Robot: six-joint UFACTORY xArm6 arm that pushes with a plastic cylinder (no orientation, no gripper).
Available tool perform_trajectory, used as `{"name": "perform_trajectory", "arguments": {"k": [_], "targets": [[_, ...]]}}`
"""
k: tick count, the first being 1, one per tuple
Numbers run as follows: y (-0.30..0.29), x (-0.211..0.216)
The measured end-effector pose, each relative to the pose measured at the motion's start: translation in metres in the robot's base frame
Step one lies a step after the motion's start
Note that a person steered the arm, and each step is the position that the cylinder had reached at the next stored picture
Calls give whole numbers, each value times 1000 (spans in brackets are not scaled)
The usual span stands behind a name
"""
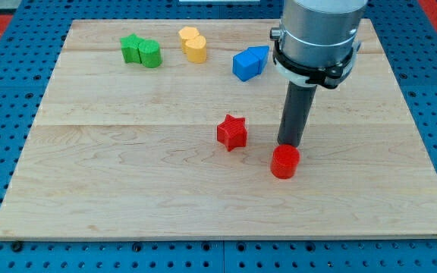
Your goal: Put the red star diagonally bottom left to the red circle
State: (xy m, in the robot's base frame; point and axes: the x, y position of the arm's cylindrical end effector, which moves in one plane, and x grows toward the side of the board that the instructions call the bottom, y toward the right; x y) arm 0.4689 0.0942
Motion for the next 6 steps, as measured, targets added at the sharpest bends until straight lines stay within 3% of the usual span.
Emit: {"name": "perform_trajectory", "arguments": {"k": [1,2,3,4,5,6], "targets": [[-44,-27],[-93,14],[-103,48],[-88,21],[-115,-21],[-153,31]]}}
